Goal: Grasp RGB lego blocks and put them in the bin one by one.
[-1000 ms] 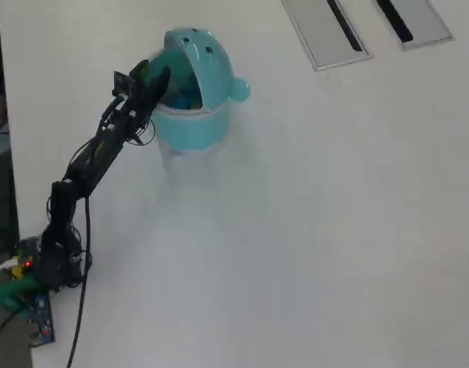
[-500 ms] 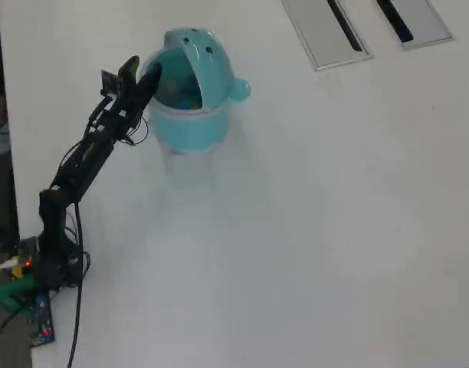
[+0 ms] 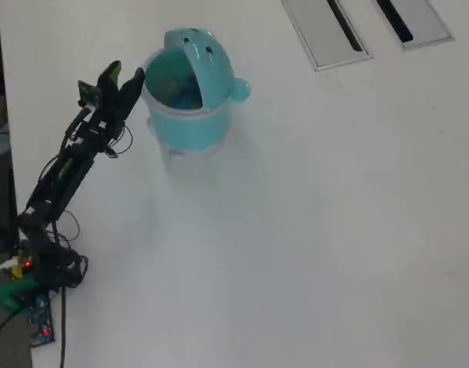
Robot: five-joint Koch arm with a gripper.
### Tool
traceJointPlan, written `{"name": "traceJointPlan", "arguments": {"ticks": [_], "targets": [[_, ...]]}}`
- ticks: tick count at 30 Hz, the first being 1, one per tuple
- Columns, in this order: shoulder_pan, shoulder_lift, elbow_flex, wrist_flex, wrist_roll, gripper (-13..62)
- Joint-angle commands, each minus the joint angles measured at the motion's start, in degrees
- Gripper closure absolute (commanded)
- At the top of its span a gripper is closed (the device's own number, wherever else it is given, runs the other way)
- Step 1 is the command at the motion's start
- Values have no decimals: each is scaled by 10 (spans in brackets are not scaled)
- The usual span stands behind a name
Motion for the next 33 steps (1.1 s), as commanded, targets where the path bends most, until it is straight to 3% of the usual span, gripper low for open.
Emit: {"name": "traceJointPlan", "arguments": {"ticks": [1, 16, 22, 33], "targets": [[-1, 54, -13, -40, 15, 238], [7, 203, 122, -58, 107, 207], [9, 244, 158, -54, 162, 162], [50, 337, 243, -61, 388, 155]]}}
